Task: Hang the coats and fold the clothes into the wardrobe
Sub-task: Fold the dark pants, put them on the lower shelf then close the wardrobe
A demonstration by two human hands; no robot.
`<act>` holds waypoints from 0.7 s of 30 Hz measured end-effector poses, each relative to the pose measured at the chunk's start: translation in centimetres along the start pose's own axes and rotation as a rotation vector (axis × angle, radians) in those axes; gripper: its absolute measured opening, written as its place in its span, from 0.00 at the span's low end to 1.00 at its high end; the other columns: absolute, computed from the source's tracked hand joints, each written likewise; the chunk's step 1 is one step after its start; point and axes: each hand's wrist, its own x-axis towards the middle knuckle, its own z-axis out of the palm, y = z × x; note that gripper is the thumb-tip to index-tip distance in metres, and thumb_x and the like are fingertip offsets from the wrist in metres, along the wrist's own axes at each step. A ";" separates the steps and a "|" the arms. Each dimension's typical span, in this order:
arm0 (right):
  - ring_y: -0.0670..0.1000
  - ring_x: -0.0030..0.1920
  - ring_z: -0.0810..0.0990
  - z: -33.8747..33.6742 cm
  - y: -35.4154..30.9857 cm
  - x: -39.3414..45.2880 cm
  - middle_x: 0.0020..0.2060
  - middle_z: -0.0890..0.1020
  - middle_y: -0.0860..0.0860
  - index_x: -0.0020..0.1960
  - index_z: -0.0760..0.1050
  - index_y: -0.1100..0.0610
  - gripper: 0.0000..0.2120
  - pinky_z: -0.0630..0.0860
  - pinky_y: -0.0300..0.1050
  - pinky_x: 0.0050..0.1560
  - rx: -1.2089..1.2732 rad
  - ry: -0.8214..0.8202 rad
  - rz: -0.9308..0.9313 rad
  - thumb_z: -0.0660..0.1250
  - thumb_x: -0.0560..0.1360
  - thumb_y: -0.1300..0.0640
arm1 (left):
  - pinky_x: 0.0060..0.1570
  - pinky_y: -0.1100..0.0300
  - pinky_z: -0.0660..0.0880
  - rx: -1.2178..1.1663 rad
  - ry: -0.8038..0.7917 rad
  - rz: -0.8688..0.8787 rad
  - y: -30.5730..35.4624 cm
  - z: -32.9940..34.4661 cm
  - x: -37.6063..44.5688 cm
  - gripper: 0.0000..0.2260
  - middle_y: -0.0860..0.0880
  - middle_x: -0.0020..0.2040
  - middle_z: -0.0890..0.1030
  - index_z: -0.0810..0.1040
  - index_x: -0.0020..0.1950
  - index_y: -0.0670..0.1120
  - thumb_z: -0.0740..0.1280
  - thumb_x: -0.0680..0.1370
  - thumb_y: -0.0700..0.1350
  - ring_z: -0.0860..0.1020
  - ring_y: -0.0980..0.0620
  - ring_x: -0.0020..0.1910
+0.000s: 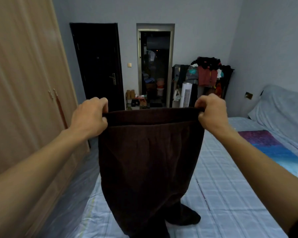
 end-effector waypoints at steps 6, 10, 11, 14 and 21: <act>0.53 0.45 0.81 -1.3 0.0 1.2 0.43 0.82 0.53 0.43 0.83 0.54 0.15 0.80 0.45 0.49 0.107 -0.008 0.043 0.67 0.67 0.73 | 0.40 0.52 0.74 -0.225 -0.225 0.027 -0.3 -1.3 0.3 0.12 0.47 0.43 0.78 0.71 0.44 0.49 0.65 0.73 0.32 0.77 0.46 0.43; 0.49 0.42 0.84 -2.2 0.3 0.5 0.41 0.85 0.52 0.43 0.84 0.55 0.14 0.79 0.35 0.38 0.200 -0.246 0.170 0.69 0.71 0.73 | 0.36 0.55 0.74 -0.338 -0.342 0.081 -0.9 -1.1 -0.3 0.14 0.47 0.44 0.79 0.72 0.46 0.49 0.64 0.74 0.29 0.78 0.48 0.42; 0.48 0.39 0.84 -2.4 0.4 0.3 0.40 0.85 0.52 0.43 0.84 0.55 0.14 0.78 0.32 0.34 0.218 -0.329 0.180 0.69 0.72 0.73 | 0.36 0.58 0.72 -0.342 -0.353 0.086 -1.1 -0.9 -0.4 0.14 0.48 0.44 0.79 0.73 0.45 0.49 0.64 0.74 0.29 0.78 0.50 0.42; 0.49 0.35 0.85 -2.9 0.5 -0.4 0.40 0.85 0.52 0.44 0.84 0.56 0.15 0.80 0.35 0.34 0.224 -0.542 0.154 0.66 0.74 0.73 | 0.37 0.64 0.69 -0.345 -0.356 0.091 -1.5 0.0 -0.5 0.15 0.51 0.43 0.81 0.76 0.43 0.50 0.65 0.74 0.28 0.78 0.54 0.43; 0.55 0.43 0.87 -2.6 0.9 -2.1 0.43 0.86 0.54 0.47 0.82 0.57 0.06 0.84 0.49 0.45 0.176 -1.010 0.159 0.71 0.75 0.67 | 0.40 0.64 0.71 -0.381 -0.254 0.087 -1.7 2.4 0.1 0.19 0.53 0.45 0.81 0.76 0.41 0.55 0.65 0.74 0.29 0.79 0.56 0.47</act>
